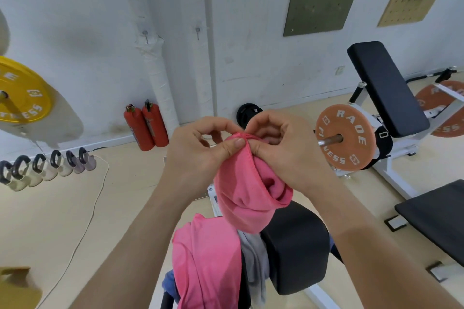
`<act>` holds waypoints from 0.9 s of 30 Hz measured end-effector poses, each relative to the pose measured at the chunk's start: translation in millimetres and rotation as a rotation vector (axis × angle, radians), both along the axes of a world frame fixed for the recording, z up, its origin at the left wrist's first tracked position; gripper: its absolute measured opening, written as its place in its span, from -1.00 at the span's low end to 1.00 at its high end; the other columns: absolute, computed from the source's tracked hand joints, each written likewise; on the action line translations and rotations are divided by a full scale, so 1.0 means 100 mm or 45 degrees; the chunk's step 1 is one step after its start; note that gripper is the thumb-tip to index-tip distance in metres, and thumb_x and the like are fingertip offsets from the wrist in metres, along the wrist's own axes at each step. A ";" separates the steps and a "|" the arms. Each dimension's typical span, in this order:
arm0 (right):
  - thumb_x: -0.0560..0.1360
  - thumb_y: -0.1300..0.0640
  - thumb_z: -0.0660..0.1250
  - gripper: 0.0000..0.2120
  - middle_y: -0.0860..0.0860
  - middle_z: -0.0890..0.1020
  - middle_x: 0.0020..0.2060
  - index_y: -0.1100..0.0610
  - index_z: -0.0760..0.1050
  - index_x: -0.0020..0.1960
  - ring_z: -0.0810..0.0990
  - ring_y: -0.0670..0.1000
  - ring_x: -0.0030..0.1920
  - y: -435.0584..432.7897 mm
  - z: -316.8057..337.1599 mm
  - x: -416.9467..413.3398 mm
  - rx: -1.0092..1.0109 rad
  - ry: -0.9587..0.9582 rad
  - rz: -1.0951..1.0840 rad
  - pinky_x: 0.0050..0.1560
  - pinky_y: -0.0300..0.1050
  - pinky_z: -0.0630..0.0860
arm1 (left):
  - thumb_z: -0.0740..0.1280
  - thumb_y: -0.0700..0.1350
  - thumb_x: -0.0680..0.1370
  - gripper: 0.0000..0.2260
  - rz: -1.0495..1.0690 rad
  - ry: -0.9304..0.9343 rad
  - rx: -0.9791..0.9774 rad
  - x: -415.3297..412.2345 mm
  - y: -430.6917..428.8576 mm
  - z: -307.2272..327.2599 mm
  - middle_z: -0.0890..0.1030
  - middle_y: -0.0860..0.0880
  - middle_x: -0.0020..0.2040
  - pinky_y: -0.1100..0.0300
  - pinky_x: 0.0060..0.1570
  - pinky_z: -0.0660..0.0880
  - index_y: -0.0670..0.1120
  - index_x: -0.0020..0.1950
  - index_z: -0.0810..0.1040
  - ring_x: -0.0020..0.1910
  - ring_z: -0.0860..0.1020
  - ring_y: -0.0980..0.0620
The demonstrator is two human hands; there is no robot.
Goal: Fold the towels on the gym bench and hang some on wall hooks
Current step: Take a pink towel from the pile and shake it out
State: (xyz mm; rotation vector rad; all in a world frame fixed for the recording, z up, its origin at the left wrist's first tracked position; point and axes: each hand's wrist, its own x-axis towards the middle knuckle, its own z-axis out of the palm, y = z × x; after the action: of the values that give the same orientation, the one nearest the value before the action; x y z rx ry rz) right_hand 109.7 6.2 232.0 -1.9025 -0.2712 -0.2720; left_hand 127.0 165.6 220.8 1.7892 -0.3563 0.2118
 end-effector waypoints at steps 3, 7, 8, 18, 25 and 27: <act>0.37 0.24 0.48 -0.81 -0.06 0.64 -0.22 0.05 0.52 -0.13 0.63 -0.07 -0.25 -0.09 0.02 0.09 -0.145 0.096 -0.020 -0.18 -0.23 0.57 | 0.49 -0.14 0.37 -0.84 0.031 -0.058 0.023 0.03 0.02 -0.01 0.61 0.08 -0.32 0.25 -0.29 0.43 0.13 -0.19 0.65 -0.37 0.42 0.19; 0.42 0.26 0.38 -0.92 0.00 0.58 -0.28 0.14 0.55 -0.10 0.54 0.00 -0.26 -0.33 -0.05 0.20 -0.640 0.431 -0.024 -0.24 -0.17 0.47 | 0.47 -0.25 0.42 -0.74 0.143 -0.050 -0.088 0.09 0.09 -0.05 0.59 0.17 -0.33 0.25 -0.24 0.46 0.14 -0.24 0.63 -0.33 0.44 0.12; 0.44 0.26 0.36 -0.92 0.01 0.57 -0.28 0.16 0.55 -0.07 0.53 0.00 -0.24 -0.37 -0.07 0.22 -0.689 0.537 -0.015 -0.23 -0.14 0.50 | 0.46 -0.26 0.42 -0.75 0.154 -0.058 -0.050 0.09 0.09 -0.07 0.57 0.17 -0.35 0.30 -0.27 0.42 0.13 -0.24 0.62 -0.36 0.41 0.15; 0.46 0.23 0.39 -0.88 -0.01 0.55 -0.51 0.13 0.49 -0.03 0.41 -0.13 -0.58 -0.62 0.27 0.47 -0.731 0.978 0.160 -0.60 -0.31 0.30 | 0.38 -0.32 0.48 -0.74 0.141 -0.005 0.182 0.11 0.11 -0.32 0.55 0.12 -0.30 0.46 -0.29 0.35 0.07 -0.08 0.63 -0.38 0.38 0.21; 0.40 0.45 0.27 -0.74 0.14 0.55 -0.09 0.13 0.45 -0.05 0.56 -0.10 -0.32 -0.62 0.21 0.39 -0.388 0.622 0.223 -0.40 -0.29 0.46 | 0.38 -0.24 0.50 -0.75 0.188 0.025 0.163 0.13 0.12 -0.32 0.63 0.16 -0.19 0.32 -0.07 0.44 0.15 -0.11 0.61 -0.19 0.54 0.14; 0.40 0.48 0.20 -0.68 0.14 0.57 0.02 0.11 0.44 -0.01 0.59 -0.12 -0.15 -0.59 0.16 0.29 -0.397 0.498 0.253 -0.32 -0.33 0.47 | 0.37 -0.24 0.51 -0.75 0.152 0.034 0.156 0.14 0.11 -0.27 0.65 0.17 -0.18 0.23 0.00 0.50 0.16 -0.12 0.62 -0.12 0.59 0.10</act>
State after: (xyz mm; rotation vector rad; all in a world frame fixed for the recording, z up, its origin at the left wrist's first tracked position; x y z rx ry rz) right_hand 138.5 -53.2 248.2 -2.1666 -0.2451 0.2916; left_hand 140.7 176.8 193.5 1.9345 -0.2474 0.2546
